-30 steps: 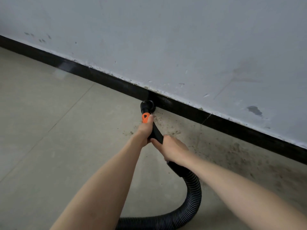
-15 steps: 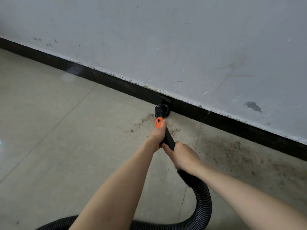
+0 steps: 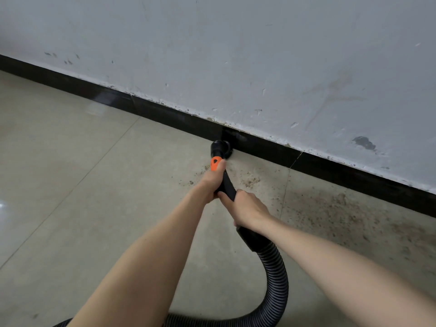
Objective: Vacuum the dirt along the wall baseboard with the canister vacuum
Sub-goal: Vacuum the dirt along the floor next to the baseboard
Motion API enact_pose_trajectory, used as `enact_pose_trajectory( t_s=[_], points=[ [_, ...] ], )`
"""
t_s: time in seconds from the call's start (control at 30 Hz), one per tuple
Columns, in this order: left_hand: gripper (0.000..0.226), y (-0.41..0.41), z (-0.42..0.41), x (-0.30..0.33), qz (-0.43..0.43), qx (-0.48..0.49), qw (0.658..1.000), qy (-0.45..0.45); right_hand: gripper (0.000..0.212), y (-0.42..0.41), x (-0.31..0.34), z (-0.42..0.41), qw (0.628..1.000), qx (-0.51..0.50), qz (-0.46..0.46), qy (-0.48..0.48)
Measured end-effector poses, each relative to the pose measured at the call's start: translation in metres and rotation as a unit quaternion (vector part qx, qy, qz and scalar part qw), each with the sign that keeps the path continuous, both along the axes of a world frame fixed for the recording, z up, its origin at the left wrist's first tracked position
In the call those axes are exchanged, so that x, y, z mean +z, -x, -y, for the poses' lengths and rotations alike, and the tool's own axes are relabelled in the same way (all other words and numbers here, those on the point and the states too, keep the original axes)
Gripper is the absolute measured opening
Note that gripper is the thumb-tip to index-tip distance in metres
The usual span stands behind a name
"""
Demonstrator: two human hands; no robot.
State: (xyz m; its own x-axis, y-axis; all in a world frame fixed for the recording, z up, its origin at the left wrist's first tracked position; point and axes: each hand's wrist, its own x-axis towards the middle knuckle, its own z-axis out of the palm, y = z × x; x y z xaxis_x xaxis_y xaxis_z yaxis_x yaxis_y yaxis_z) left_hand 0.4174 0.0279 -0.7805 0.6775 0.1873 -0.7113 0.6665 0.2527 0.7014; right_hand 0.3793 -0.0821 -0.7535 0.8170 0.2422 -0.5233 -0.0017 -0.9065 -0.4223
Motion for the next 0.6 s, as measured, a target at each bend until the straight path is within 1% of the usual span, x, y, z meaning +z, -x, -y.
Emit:
enact_pose_trajectory(
  t_s=[0.1, 0.23, 0.27, 0.37, 0.47, 0.53, 0.6],
  points=[
    [0.037, -0.006, -0.021, 0.008, 0.011, 0.005, 1.000, -0.024, 0.046, -0.009, 0.002, -0.020, 0.999, -0.001, -0.012, -0.042],
    [0.039, -0.009, -0.044, 0.012, -0.005, 0.007, 0.998, -0.057, 0.058, -0.010, 0.004, -0.040, 0.993, -0.007, -0.054, -0.101],
    [0.041, -0.008, -0.048, 0.012, -0.010, 0.000, 0.998, -0.063, 0.059, -0.007, 0.003, -0.043, 0.991, -0.007, -0.069, -0.114],
    [0.046, 0.001, -0.050, 0.009, -0.018, -0.036, 0.997, -0.073, 0.050, 0.005, 0.001, -0.042, 0.982, -0.016, -0.105, -0.155],
    [0.049, 0.010, -0.039, 0.004, -0.019, -0.054, 0.996, -0.064, 0.043, 0.018, 0.001, -0.029, 0.977, -0.029, -0.118, -0.175],
    [0.048, 0.014, -0.029, 0.002, -0.016, -0.062, 0.996, -0.060, 0.043, 0.024, 0.000, -0.018, 0.974, -0.048, -0.125, -0.185],
    [0.047, 0.016, -0.020, 0.000, -0.014, -0.068, 0.996, -0.052, 0.045, 0.028, -0.002, -0.007, 0.962, -0.082, -0.148, -0.213]
  ],
)
